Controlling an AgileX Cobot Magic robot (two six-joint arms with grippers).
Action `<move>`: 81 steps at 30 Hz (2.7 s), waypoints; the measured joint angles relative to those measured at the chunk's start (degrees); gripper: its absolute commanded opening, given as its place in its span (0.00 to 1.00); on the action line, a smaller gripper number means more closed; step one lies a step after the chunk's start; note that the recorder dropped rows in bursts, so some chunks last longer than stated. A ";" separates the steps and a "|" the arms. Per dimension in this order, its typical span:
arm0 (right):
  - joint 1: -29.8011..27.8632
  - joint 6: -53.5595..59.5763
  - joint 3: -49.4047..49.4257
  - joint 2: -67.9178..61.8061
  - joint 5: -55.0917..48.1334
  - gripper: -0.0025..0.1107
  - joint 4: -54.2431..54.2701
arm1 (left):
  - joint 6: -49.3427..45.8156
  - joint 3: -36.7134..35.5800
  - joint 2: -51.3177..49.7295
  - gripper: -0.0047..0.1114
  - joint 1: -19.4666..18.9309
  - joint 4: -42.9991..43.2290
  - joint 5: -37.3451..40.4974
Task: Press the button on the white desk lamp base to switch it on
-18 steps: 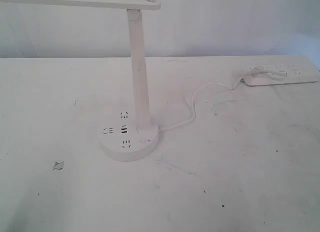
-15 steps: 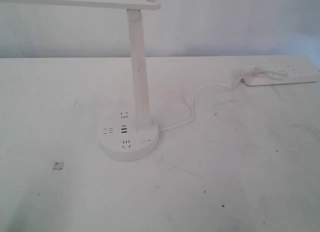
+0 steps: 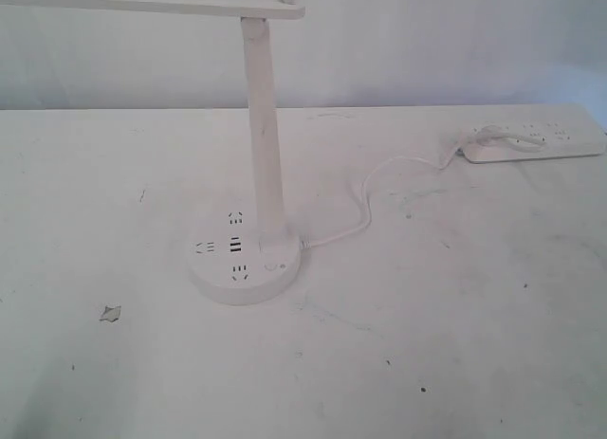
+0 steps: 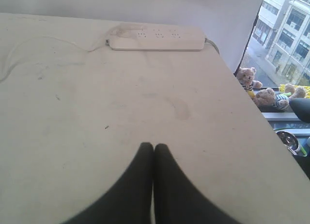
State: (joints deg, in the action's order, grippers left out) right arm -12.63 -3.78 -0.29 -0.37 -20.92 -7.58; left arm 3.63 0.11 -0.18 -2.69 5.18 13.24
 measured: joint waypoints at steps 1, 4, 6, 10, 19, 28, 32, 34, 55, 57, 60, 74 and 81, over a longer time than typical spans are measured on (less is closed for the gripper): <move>0.00 0.00 0.00 0.00 0.00 0.02 0.00 | 0.00 0.00 0.00 0.04 0.00 0.00 0.00; 0.00 0.00 0.00 0.00 0.34 0.02 0.00 | 0.00 0.00 0.00 0.04 0.00 0.00 0.00; 0.00 0.17 0.00 0.00 2.28 0.02 -0.30 | 0.00 0.00 0.00 0.04 0.00 0.00 0.00; 0.00 0.41 0.00 0.00 7.62 0.02 -0.74 | 0.00 0.00 0.00 0.04 0.00 0.00 0.00; 0.00 -3.43 0.00 0.00 24.48 0.02 0.97 | 0.00 0.00 0.00 0.04 0.00 0.00 0.00; 0.00 -34.92 0.00 0.09 46.66 0.02 2.93 | 0.00 0.00 0.00 0.04 0.00 0.00 0.00; 0.00 -47.37 0.00 0.21 60.82 0.02 2.80 | 0.00 0.00 0.00 0.04 0.00 0.00 0.00; 0.00 -47.90 0.00 0.21 65.88 0.02 2.51 | 0.00 0.00 0.00 0.04 0.00 0.00 0.00; 7.70 -33.78 -14.35 -67.37 90.06 0.02 -38.55 | 0.00 0.00 0.00 0.04 0.00 0.00 0.00; 13.88 -31.62 -14.45 -71.41 90.06 0.02 -41.16 | 0.00 0.00 0.00 0.04 0.00 0.00 0.00; 21.88 -29.14 -14.45 -76.42 90.06 0.02 -41.83 | 0.00 0.00 0.00 0.04 0.00 0.00 0.00; 36.31 -23.01 -24.00 -94.26 74.95 0.02 -26.30 | 0.00 0.00 0.00 0.04 0.00 0.00 0.00; 40.28 -28.00 -33.55 -99.57 63.50 0.02 -25.65 | 0.00 0.00 0.00 0.04 0.00 0.00 0.00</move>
State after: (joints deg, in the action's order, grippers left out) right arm 27.65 -31.78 -33.83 -99.95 42.58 -33.23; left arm 3.63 0.11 -0.18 -2.69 5.18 13.24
